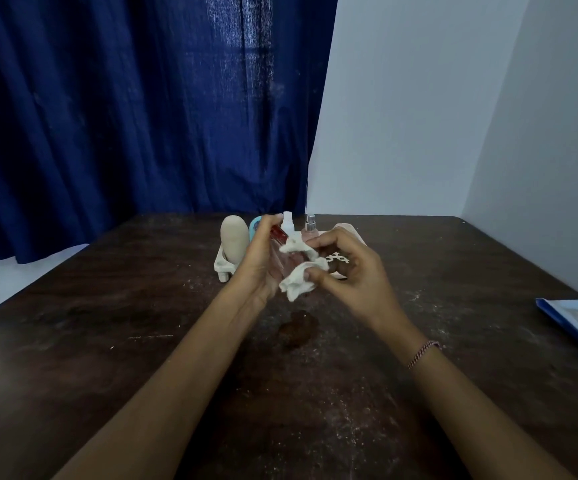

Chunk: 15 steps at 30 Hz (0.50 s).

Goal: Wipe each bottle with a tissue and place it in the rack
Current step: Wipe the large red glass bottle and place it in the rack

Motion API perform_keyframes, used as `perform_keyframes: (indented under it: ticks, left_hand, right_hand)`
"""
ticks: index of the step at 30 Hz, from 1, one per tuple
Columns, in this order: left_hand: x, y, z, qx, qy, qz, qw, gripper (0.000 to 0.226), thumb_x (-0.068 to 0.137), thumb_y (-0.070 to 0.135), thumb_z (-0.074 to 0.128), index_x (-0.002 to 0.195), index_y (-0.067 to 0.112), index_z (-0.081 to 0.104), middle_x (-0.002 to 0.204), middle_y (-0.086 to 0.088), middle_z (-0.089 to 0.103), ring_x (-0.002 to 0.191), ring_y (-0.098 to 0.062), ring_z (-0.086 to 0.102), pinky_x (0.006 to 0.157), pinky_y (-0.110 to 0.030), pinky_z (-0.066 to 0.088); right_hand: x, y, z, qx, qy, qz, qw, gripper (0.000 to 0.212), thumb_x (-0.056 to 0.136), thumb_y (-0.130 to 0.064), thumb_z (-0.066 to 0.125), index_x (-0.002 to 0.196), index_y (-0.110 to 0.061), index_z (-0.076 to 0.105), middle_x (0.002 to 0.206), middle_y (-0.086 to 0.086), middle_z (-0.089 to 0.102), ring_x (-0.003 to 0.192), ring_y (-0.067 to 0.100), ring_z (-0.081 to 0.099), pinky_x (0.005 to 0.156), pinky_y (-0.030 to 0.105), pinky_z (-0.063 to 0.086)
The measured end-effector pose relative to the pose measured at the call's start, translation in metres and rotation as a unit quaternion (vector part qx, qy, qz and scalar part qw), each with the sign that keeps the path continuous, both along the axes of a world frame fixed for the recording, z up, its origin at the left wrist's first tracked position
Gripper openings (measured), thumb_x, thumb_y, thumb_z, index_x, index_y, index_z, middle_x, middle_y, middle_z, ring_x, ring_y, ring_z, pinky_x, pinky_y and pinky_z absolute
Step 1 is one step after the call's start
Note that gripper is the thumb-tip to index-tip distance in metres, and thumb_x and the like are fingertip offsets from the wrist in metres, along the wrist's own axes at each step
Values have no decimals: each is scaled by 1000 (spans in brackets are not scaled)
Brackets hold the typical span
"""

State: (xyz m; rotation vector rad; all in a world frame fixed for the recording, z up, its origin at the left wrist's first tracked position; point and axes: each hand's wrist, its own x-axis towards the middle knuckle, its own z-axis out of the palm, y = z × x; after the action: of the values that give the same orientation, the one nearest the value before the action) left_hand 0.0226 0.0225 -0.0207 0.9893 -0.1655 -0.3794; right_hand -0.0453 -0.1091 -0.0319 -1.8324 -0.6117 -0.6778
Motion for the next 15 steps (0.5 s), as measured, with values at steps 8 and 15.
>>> perform_keyframes:
  ticks: [8,15]
  left_hand:
    - [-4,1,2,8,-12,6,1000,29,88,38,53,87,9,56,71,-7,63,67,-20,62,65,-31,51]
    - [-10,-8,3,9,-40,2,999,26,94,32,44,79,12,52,57,-1,64,52,-11,63,48,-19,50]
  right_hand:
    - [-3,3,-2,-26,-41,-46,998,33,70,-19,79,96,-24,59,93,-22,58,84,6,58,65,28,54]
    - [-7,2,3,-12,-64,-35,997,28,70,-25,76,94,-19,62,91,-11,59,84,13,59,66,34,55]
